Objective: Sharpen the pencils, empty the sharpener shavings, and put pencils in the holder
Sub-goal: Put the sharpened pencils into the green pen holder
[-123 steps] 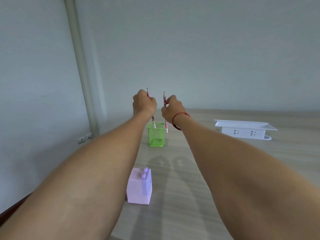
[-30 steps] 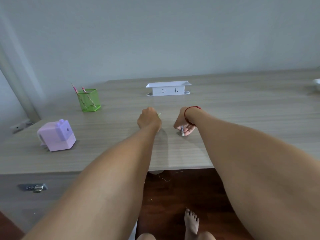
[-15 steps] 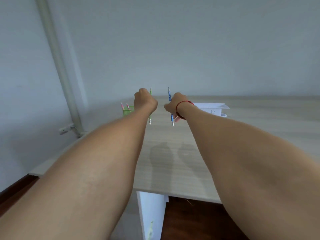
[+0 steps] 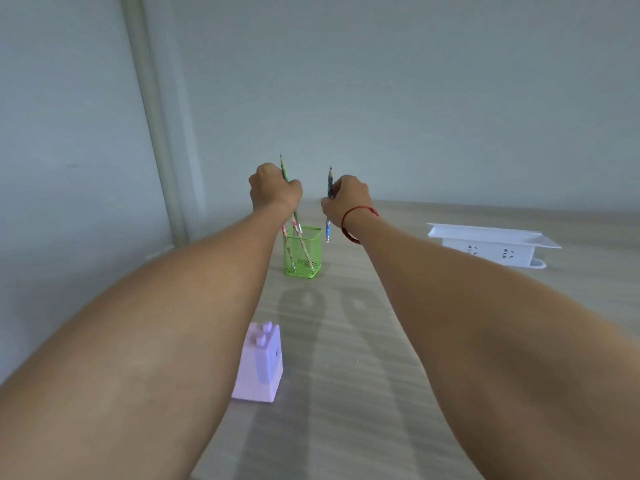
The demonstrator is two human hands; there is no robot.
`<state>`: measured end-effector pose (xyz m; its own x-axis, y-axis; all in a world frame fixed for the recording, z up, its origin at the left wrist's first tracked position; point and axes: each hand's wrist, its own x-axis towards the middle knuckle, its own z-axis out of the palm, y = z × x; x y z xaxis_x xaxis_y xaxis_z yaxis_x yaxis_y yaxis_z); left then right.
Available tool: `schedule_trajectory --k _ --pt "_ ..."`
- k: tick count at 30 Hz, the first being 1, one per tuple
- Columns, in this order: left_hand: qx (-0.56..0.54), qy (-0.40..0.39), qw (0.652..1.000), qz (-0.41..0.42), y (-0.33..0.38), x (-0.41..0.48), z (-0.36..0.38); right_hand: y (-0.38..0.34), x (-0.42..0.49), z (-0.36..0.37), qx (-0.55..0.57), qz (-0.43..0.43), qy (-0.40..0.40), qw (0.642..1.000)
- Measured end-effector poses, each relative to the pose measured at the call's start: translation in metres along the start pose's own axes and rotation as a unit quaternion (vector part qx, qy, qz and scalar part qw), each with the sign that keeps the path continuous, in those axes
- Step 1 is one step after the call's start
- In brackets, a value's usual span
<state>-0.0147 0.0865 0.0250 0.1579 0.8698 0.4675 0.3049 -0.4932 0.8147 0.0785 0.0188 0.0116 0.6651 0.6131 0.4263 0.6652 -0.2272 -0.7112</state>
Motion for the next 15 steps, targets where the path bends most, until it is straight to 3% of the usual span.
schedule_trajectory --k 7,12,15 --pt "-0.004 0.017 0.999 0.034 -0.044 0.035 0.044 0.020 0.026 0.059 0.082 -0.060 0.059 0.993" --pt "0.040 -0.001 0.999 0.026 -0.064 0.035 0.060 0.020 0.035 0.073 0.145 -0.022 0.089 0.985" --pt "0.068 -0.007 0.998 0.013 -0.073 0.036 0.061 0.024 0.036 0.078 0.110 -0.012 0.066 0.992"
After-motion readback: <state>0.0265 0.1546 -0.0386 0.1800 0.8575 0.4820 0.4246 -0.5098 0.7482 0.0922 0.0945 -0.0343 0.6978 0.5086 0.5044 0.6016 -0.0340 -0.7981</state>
